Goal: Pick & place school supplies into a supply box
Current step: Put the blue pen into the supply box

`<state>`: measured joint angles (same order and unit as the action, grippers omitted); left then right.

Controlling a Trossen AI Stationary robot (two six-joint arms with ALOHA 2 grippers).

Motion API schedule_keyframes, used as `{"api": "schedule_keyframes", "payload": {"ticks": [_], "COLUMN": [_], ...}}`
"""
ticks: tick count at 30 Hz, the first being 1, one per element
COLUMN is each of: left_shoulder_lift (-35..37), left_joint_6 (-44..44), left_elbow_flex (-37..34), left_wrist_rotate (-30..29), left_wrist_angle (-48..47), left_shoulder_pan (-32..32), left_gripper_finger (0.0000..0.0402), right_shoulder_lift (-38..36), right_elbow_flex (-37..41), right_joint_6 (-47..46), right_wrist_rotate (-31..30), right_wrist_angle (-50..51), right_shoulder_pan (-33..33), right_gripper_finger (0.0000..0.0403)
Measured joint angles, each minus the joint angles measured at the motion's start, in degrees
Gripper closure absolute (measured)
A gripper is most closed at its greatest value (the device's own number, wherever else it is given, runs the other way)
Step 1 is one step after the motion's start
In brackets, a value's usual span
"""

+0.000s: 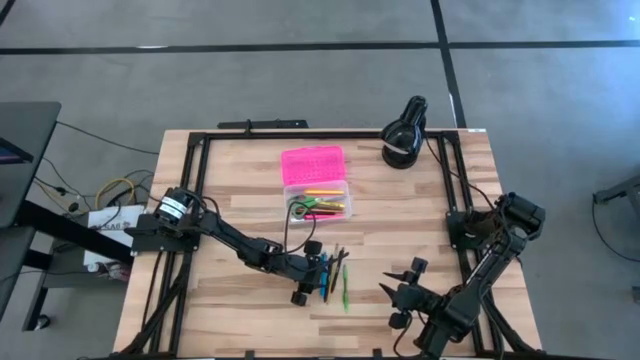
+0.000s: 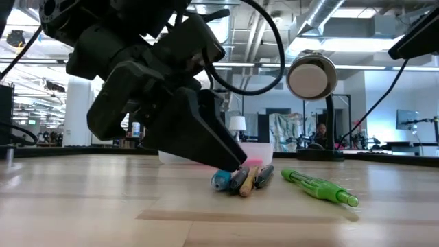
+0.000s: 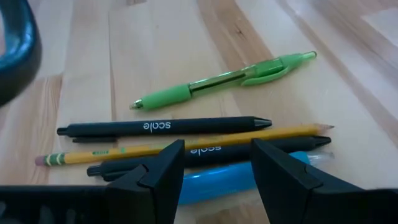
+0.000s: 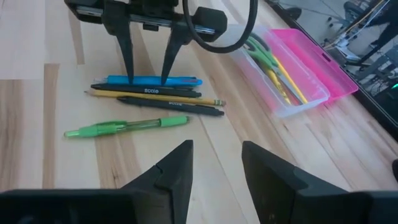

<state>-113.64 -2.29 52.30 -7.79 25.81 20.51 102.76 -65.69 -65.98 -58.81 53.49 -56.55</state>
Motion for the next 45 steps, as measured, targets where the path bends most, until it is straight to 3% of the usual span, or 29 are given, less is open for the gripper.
{"api": "schedule_keyframes", "payload": {"ticks": [17,29,39,45], "left_shoulder_lift": [1.2,8.5,11.4,18.5], "left_joint_6": [3.7,4.4,4.6,11.6], "left_elbow_flex": [0.1,-0.2,-0.2,0.0], "left_wrist_rotate": [1.7,2.5,0.7,1.3], "left_wrist_angle": [-7.5,-22.1,-26.4,-35.7], "left_shoulder_pan": [0.1,0.5,0.6,3.7], "left_gripper_finger": [0.0223,0.0223,0.0223,0.0223], "right_shoulder_lift": [0.0,0.0,0.0,0.0], "right_elbow_flex": [0.0,0.0,0.0,0.0], "right_joint_6": [0.0,0.0,0.0,0.0], "right_wrist_rotate": [0.3,0.3,0.3,0.3], "right_wrist_angle": [-0.2,-0.2,-0.2,-0.2], "right_shoulder_pan": [0.0,0.0,0.0,0.0], "right_gripper_finger": [0.0269,0.0269,0.0269,0.027]}}
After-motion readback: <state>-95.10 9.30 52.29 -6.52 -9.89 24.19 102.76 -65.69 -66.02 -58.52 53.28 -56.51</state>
